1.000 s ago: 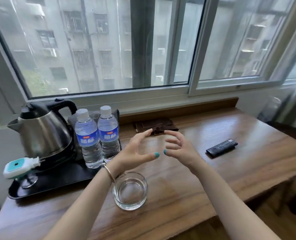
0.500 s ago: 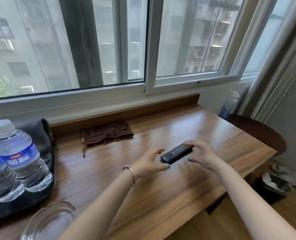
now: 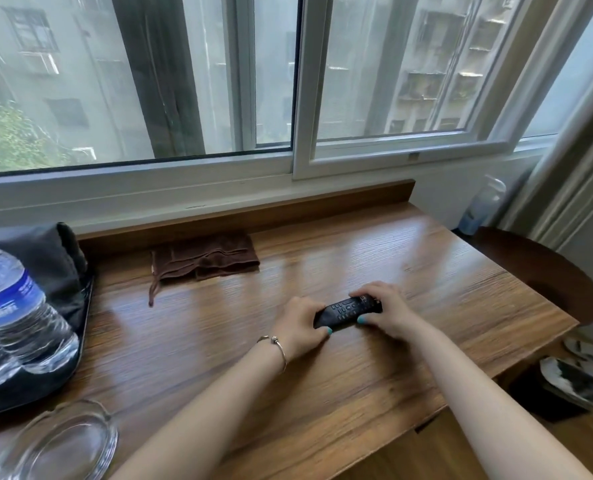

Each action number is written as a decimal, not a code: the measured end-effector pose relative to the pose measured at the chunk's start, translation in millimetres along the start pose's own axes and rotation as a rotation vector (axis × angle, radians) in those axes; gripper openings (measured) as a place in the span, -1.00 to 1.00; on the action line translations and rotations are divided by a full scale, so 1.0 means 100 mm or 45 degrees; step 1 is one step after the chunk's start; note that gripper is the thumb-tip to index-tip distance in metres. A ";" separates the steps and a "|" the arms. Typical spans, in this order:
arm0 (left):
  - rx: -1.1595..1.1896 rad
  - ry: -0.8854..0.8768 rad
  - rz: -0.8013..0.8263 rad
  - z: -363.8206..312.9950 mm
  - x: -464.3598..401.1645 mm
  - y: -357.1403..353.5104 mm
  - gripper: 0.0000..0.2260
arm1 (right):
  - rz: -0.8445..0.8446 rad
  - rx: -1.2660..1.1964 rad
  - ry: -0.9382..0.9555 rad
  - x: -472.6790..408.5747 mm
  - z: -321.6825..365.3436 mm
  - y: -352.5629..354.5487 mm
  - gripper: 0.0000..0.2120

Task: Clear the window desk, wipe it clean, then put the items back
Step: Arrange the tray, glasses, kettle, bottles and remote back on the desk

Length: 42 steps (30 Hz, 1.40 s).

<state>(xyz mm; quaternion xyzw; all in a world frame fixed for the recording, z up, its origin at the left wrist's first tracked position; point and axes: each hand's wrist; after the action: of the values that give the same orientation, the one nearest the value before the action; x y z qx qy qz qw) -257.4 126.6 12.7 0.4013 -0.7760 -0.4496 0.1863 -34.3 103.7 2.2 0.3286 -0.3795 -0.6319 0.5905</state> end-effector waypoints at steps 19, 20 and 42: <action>0.102 -0.023 -0.444 0.82 1.36 1.35 -0.53 | -0.199 -0.053 0.296 0.25 1.96 -0.27 -0.57; 0.097 -0.011 -0.468 0.90 1.52 1.44 -0.53 | -0.205 -0.036 0.327 0.28 2.14 -0.33 -0.57; -0.206 0.265 -0.447 2.69 4.19 2.51 -0.68 | 0.015 0.250 0.585 0.98 4.88 -2.19 -0.54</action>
<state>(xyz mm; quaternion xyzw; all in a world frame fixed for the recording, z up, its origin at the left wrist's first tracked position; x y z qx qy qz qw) -801.2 11.8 53.8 0.5582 -0.6321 -0.4922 0.2159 -573.3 54.3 57.4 0.5173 -0.2967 -0.4973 0.6301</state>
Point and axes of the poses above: each hand's wrist, its own x-axis away from the middle knuckle, its own y-axis out of the back of the hand, z = x × y, and after that the axes turned 1 degree about -y, right-handed
